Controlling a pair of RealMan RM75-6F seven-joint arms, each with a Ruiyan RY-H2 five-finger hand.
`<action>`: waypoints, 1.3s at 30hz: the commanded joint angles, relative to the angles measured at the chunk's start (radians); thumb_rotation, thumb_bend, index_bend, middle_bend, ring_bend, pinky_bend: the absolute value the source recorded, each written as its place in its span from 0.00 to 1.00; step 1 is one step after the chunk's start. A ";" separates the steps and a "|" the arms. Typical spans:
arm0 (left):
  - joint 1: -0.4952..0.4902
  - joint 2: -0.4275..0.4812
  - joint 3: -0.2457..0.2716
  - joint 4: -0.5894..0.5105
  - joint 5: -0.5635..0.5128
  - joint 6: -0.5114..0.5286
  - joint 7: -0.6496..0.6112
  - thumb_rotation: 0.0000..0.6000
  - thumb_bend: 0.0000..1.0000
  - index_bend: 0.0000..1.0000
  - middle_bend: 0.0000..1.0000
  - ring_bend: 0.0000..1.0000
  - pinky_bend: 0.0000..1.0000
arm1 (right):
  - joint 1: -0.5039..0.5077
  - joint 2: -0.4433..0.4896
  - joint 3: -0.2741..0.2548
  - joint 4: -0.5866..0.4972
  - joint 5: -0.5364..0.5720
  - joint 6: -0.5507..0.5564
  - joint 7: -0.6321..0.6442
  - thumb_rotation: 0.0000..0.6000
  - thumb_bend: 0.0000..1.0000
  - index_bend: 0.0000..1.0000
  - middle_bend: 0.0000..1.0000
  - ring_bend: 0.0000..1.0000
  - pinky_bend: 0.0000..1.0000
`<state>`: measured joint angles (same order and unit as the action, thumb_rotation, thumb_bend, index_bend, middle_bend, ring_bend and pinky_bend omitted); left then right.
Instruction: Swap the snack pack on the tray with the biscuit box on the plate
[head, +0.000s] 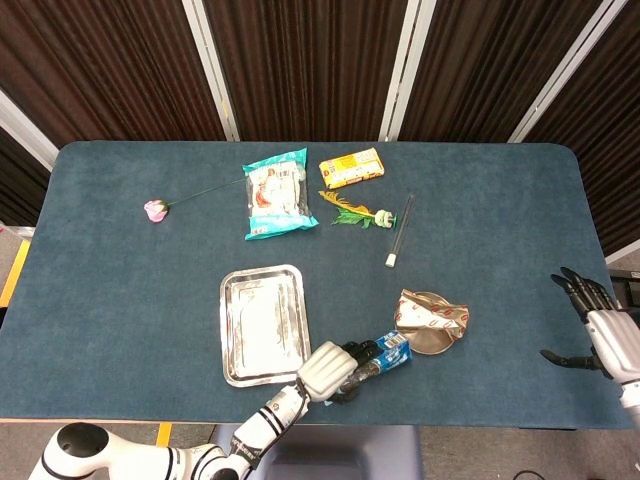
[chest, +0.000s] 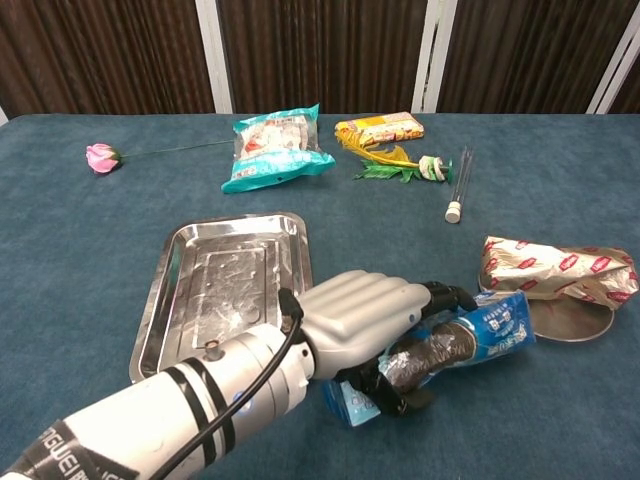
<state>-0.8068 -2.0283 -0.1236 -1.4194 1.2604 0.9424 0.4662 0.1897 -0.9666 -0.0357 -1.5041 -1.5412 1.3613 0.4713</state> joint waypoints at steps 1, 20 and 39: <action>0.020 -0.024 0.012 0.041 0.062 0.053 -0.065 1.00 0.46 0.46 0.65 0.75 0.92 | -0.001 -0.001 0.002 -0.002 -0.002 -0.003 -0.003 1.00 0.15 0.00 0.00 0.00 0.00; 0.118 0.297 -0.028 -0.048 0.193 0.252 -0.164 1.00 0.51 0.53 0.71 0.80 0.98 | -0.006 -0.007 0.003 -0.025 -0.028 -0.020 -0.060 1.00 0.15 0.00 0.00 0.00 0.00; 0.206 0.386 0.021 -0.098 0.127 0.219 -0.313 1.00 0.36 0.00 0.00 0.00 0.13 | -0.009 -0.027 0.004 -0.063 -0.034 -0.034 -0.156 1.00 0.15 0.00 0.00 0.00 0.00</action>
<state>-0.6019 -1.6439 -0.1028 -1.5034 1.3872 1.1622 0.1525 0.1813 -0.9935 -0.0319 -1.5673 -1.5751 1.3276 0.3155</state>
